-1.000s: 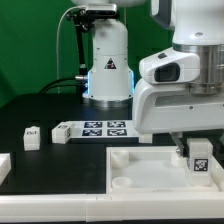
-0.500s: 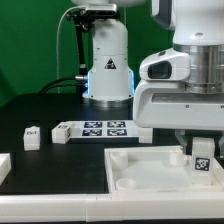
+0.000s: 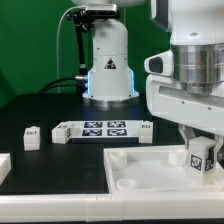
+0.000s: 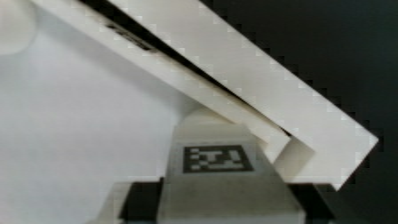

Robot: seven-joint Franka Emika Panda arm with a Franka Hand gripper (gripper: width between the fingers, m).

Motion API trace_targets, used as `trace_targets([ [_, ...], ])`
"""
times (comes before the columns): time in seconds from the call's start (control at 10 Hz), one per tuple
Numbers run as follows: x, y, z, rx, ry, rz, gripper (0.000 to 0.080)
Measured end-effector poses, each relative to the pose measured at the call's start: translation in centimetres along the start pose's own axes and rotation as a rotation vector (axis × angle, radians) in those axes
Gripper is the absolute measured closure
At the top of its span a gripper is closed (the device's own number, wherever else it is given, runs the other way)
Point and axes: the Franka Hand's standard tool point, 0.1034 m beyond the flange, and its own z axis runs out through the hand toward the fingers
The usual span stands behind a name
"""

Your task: Assemble one leg

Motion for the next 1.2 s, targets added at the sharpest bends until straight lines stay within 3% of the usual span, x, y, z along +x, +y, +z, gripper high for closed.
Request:
trace_targets([
  [0.4,-0.19,-0.39,-0.04,0.016,-0.006,0.513,0.0508],
  [0.8,-0.08,-0.46,-0.04,0.023,-0.012,0.652,0.0499],
  [1.0,-0.12,-0.47,-0.01,0.022,-0.012,0.614,0.0186],
  [1.2,-0.09,-0.42,0.05,0.022,-0.007,0.363,0.016],
])
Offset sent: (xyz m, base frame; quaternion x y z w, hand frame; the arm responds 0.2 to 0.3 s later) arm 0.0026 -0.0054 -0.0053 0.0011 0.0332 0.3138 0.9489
